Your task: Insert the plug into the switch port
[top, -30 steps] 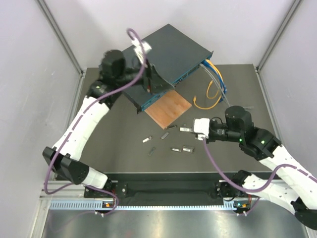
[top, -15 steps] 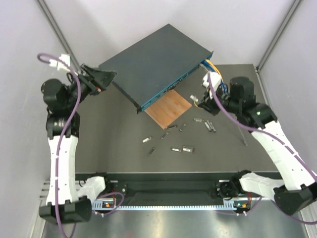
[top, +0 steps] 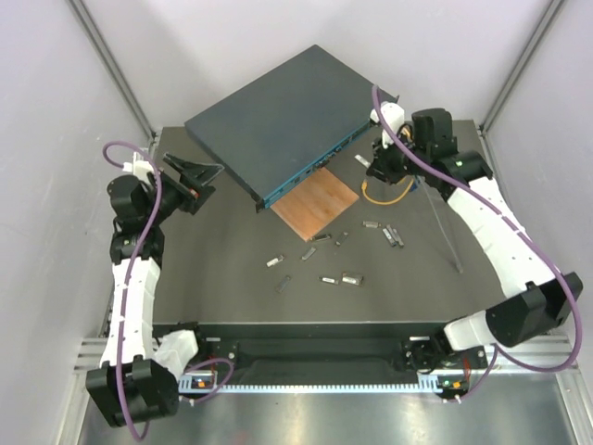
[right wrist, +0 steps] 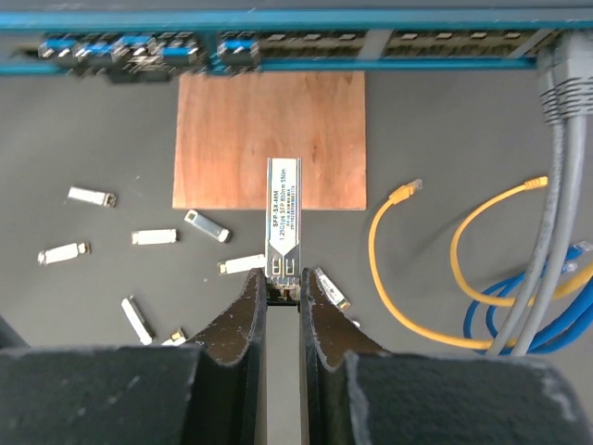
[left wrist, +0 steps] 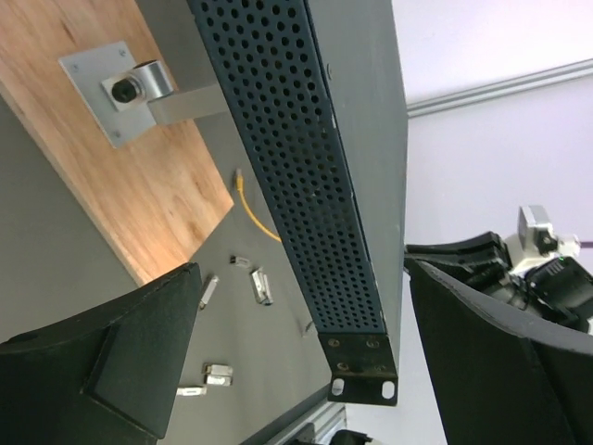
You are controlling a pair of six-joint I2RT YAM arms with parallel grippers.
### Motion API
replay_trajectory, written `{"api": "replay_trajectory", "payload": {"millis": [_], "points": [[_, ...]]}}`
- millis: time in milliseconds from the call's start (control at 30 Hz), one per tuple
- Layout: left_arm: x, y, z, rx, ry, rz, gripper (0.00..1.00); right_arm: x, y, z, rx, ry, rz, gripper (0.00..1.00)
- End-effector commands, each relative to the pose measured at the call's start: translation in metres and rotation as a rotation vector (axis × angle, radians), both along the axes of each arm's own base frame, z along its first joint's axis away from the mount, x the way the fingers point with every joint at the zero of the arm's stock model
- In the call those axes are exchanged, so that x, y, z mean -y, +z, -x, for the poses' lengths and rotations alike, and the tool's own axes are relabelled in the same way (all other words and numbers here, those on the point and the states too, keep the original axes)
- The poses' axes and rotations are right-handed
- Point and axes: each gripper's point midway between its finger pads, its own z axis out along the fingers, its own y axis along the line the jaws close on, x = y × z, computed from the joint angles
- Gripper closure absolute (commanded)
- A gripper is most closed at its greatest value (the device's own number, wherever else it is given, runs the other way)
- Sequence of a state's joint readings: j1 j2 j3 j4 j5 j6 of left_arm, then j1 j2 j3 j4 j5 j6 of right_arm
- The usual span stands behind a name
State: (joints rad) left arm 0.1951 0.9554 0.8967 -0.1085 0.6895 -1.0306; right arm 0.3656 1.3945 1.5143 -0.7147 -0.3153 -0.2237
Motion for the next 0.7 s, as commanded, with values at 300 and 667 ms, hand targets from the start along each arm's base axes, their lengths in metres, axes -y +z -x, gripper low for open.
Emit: {"api": "replay_trajectory", "payload": {"millis": [300,667], "points": [[0.006,0.031,-0.013,0.184,-0.059,0.115,0.01,-0.031,0.032,-0.02,0.067,-0.044,-0.018,1.0],[0.03,0.037,-0.021,0.241,-0.14,0.151,0.01,-0.031,0.032,-0.033,0.078,-0.113,0.027,1.0]]}}
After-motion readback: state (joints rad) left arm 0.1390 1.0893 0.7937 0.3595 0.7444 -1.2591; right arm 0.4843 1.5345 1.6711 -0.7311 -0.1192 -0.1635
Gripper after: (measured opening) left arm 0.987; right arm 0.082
